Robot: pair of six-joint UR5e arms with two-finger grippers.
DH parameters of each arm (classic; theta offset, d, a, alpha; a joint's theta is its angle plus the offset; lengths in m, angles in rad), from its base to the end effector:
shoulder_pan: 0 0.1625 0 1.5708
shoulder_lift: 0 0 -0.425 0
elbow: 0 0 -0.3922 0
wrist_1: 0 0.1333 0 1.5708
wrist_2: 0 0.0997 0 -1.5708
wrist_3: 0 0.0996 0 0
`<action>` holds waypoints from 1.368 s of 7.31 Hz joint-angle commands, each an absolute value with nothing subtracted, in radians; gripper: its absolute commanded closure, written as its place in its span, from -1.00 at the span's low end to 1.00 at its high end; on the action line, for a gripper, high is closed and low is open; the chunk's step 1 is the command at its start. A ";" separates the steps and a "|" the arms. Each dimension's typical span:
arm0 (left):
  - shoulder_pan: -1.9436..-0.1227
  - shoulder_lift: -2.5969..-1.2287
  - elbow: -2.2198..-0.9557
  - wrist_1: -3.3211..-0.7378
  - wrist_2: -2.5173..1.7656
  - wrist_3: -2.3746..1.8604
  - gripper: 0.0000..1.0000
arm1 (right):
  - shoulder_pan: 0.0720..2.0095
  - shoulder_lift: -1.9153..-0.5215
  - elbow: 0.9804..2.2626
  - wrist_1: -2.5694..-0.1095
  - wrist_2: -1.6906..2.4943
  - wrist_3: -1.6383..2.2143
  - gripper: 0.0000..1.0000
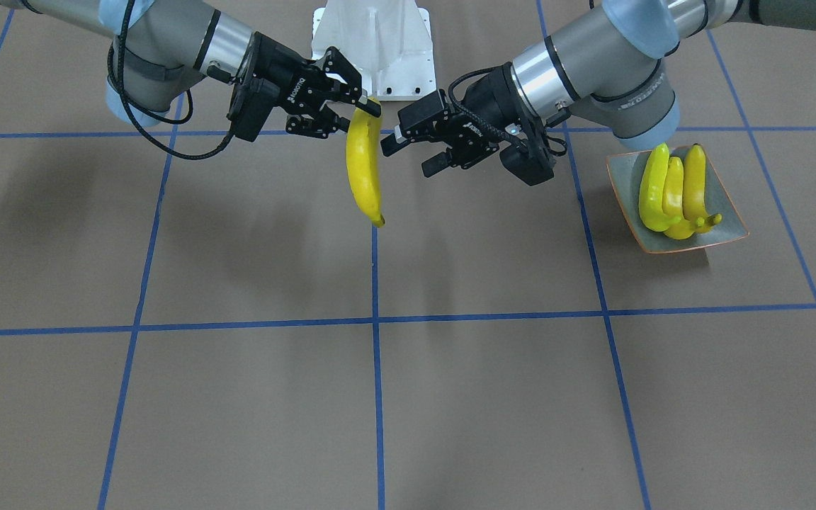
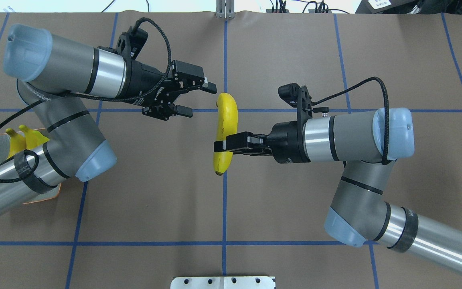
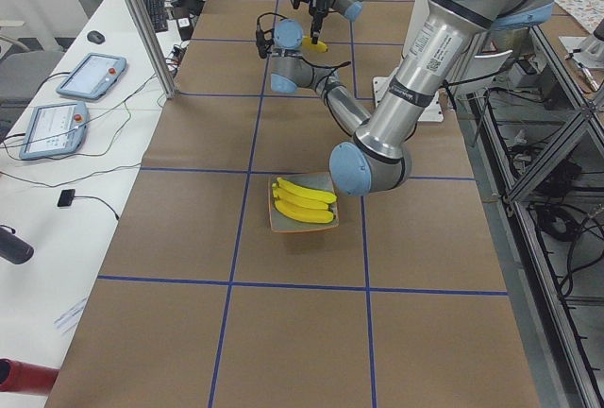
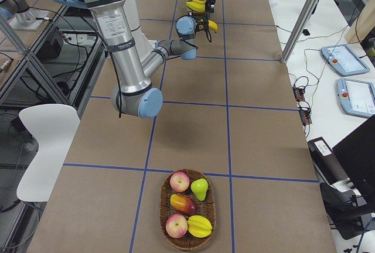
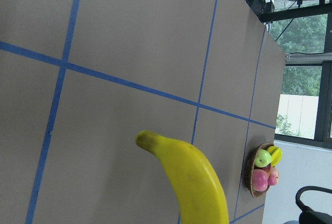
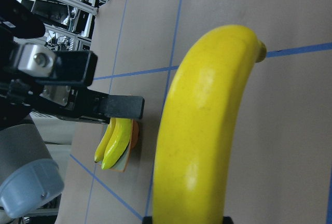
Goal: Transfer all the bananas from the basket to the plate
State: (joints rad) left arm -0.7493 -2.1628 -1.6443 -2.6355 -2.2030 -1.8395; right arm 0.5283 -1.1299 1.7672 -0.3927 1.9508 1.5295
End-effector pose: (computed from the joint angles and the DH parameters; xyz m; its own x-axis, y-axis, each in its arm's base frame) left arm 0.3953 -0.4694 0.1618 -0.1445 -0.1581 -0.9768 0.0871 0.9813 -0.1717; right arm -0.4370 -0.3666 0.1944 -0.2025 -0.1626 0.9657 -0.1658 0.9776 0.1298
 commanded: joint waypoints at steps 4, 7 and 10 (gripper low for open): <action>-0.701 -2.167 -1.643 -2.655 -2.171 -1.865 -0.99 | 0.502 -1.112 1.763 -0.368 1.911 1.534 1.00; -0.690 -2.177 -1.644 -2.655 -2.168 -1.867 -0.98 | 0.502 -1.106 1.761 -0.368 1.911 1.534 1.00; -0.684 -2.180 -1.643 -2.655 -2.167 -1.865 -0.73 | 0.500 -1.104 1.763 -0.368 1.911 1.534 1.00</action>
